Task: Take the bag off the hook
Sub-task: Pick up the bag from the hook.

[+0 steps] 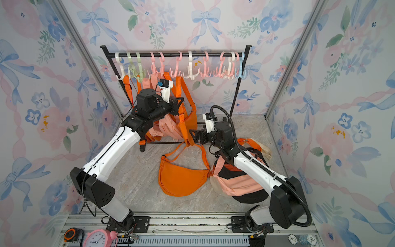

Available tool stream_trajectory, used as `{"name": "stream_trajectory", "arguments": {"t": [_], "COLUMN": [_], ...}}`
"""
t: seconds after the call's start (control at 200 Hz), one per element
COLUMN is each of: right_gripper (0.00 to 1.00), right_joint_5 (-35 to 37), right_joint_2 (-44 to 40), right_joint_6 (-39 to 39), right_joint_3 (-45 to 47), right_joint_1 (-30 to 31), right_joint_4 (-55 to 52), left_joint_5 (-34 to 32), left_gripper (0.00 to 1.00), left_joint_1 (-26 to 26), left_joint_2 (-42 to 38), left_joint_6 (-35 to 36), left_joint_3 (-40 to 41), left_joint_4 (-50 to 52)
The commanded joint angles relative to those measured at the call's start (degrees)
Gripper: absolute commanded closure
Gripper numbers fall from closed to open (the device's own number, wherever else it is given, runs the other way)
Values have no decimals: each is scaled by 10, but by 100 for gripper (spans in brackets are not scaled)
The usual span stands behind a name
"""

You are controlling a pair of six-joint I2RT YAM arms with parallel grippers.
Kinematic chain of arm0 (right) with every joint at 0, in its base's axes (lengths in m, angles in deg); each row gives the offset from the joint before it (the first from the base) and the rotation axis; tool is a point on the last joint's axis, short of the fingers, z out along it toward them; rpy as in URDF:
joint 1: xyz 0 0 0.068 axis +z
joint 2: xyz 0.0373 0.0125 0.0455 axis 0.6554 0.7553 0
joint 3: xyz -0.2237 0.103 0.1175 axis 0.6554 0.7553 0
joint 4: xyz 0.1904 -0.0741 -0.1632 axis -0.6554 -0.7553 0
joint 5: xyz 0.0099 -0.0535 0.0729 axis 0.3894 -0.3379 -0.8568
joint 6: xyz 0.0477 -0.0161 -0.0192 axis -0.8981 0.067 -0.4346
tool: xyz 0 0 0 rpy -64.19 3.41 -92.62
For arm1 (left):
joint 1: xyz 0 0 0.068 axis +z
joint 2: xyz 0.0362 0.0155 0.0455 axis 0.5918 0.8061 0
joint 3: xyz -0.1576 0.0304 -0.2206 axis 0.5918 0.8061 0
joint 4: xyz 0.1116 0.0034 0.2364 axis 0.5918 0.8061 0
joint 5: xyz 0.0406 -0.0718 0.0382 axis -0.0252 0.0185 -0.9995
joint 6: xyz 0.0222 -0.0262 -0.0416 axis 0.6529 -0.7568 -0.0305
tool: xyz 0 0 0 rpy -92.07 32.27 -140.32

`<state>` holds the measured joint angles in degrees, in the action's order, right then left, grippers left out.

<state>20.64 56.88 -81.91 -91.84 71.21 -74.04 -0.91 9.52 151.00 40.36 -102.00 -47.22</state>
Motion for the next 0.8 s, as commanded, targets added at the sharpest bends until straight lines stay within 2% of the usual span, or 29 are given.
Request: {"name": "stream_trajectory", "arguments": {"t": [0.0,0.095,0.21,0.415,0.795], "right_gripper": [5,4,4,4,7], "right_joint_5": [-42,-72,-109,-128,-106], "right_joint_2": [42,88,153,237,329], "right_joint_6": [32,61,52,55,45], "right_joint_3": [-47,-92,-150,-250,-356], "right_joint_1": [-20,-29,-50,-62,-68], "right_joint_4": [49,63,97,113,161], "left_joint_5": [-2,3,11,18,34], "left_gripper": [100,100,100,100,100], "left_joint_1": [9,18,31,38,55], "left_joint_2": [-18,-27,-33,-34,-35], "left_joint_6": [1,-2,-5,-1,-9], "left_joint_3": [12,20,25,29,35], "left_joint_4": [-10,-10,-10,-5,-4]}}
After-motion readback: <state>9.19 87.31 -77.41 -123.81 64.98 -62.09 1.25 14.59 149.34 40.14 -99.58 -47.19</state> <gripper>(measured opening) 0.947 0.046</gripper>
